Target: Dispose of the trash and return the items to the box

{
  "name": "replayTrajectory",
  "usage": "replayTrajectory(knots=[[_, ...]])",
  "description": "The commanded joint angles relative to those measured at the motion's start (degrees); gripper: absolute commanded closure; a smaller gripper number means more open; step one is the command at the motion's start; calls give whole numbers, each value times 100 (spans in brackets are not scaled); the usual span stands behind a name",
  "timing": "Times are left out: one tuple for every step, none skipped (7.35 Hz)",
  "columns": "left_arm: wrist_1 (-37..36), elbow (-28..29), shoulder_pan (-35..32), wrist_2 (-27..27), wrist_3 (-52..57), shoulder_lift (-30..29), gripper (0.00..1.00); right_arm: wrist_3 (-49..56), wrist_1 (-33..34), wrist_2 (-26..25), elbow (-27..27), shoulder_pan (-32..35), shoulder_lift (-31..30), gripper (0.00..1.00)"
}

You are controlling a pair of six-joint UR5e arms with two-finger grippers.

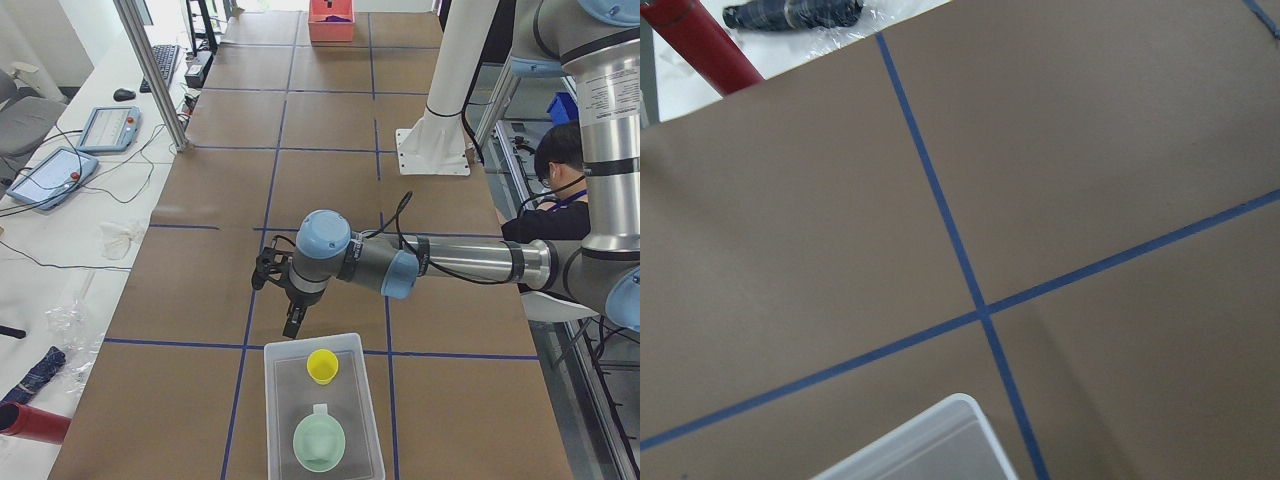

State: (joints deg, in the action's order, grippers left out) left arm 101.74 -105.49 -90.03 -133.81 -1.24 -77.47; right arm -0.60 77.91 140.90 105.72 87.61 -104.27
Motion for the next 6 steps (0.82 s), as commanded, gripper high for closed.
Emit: replayTrajectory(knots=[[-654,272,38,13,9,-14,0,-11,1027,43,27,-217,64,0],[-647,362,30,13,27,143,0,-11,1242,26,123,-209,91,0],[-655,328,30,22,27,153,0,15,1157,-44,438,-192,-65,0],[-664,423,30,13,27,110,0,33,1148,-114,597,-183,-241,0],[-664,294,-23,22,18,101,0,129,1148,-472,634,-165,-216,0],[-655,197,-23,13,27,153,0,147,1156,-675,643,-182,-207,0]])
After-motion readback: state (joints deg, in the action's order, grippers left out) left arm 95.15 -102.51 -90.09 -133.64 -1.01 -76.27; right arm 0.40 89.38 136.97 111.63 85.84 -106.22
